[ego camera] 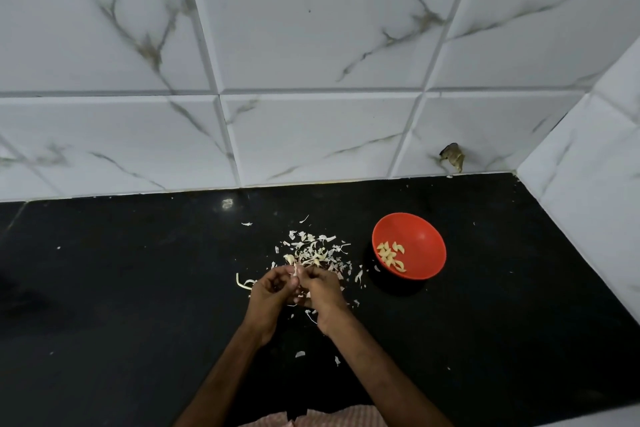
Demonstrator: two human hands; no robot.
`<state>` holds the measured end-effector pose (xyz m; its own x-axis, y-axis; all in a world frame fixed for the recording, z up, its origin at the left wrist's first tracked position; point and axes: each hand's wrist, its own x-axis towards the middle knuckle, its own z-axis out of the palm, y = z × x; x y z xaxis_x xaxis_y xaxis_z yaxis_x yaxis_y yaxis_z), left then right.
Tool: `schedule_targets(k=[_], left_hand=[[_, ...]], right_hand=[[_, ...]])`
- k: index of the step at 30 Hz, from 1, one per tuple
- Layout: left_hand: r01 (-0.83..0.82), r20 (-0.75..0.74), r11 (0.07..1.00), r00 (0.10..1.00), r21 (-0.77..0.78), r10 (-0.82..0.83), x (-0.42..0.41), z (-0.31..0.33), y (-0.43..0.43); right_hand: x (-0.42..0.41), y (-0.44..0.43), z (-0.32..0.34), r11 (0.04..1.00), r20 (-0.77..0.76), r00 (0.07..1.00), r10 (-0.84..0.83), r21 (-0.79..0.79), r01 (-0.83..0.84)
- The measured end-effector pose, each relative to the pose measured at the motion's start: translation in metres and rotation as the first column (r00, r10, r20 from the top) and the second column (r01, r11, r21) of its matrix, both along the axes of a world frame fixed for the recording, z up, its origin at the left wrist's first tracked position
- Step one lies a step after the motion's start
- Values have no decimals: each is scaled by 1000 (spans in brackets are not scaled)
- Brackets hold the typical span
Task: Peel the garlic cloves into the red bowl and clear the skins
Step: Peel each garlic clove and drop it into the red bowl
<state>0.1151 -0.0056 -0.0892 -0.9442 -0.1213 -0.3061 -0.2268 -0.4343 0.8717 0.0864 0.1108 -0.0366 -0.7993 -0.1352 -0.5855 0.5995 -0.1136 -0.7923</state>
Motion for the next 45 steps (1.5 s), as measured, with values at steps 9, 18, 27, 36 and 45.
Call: schedule_targets(k=[9,18,27,36,45], left_hand=[[-39,-24,999,999,15,39,5,9,23],[-68,-43,991,997,-116,63,3,12,46],[-14,134,999,991,47,7,-1,14,46],[-152,61,926,981,-347,184,-4,15,71],[-134,191,991,972,-14,134,-5,-4,44]], right_hand=[[2,1,-1,985,-80,987,-138,96,146],[0,2,-8,972,-51,981,-189,133,194],[1,15,-16,992,-32,998,-54,109,58],[3,6,-18,922,-148,988,-43,376,96],[-11,15,-23,976,2,1000,5,217,-5]])
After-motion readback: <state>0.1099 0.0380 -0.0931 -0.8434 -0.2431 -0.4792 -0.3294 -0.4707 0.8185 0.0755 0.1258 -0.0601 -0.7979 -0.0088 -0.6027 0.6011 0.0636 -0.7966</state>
